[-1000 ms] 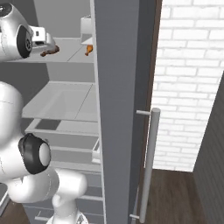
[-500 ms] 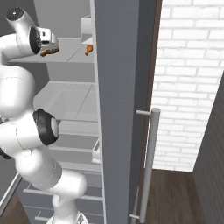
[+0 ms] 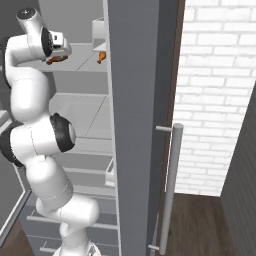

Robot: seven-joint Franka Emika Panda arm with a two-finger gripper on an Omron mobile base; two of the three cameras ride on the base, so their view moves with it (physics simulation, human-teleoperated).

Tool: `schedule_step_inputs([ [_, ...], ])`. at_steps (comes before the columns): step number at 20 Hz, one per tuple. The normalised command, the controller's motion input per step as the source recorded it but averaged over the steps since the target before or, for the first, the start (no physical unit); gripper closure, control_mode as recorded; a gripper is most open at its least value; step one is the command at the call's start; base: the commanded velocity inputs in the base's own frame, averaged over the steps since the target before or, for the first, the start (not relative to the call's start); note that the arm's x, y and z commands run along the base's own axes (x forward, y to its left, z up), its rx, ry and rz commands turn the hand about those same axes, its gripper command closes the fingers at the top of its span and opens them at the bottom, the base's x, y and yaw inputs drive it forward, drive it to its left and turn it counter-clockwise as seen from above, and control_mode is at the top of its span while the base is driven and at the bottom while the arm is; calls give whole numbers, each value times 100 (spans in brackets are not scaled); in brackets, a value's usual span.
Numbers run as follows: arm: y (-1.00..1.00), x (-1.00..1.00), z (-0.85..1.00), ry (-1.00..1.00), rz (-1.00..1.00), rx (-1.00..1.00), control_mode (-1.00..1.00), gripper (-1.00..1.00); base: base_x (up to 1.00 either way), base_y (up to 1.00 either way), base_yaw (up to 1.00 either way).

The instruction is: Place one avocado and one chicken drumstick in each tupperware on the nearby counter, to pack two identical lunches.

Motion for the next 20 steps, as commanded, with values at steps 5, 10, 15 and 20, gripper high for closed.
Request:
schedule_step_inputs([
  [5,25,13,0,0,-1,0,-100,-100,0,0,0],
  [10,13,15,-26,0,-4,0,-100,-100,0,0,0],
  [15,-17,0,-54,0,-8,0,-100,100,0,0,0],
  [20,-32,0,-47,0,-4,0,-100,100,0,0,0],
])
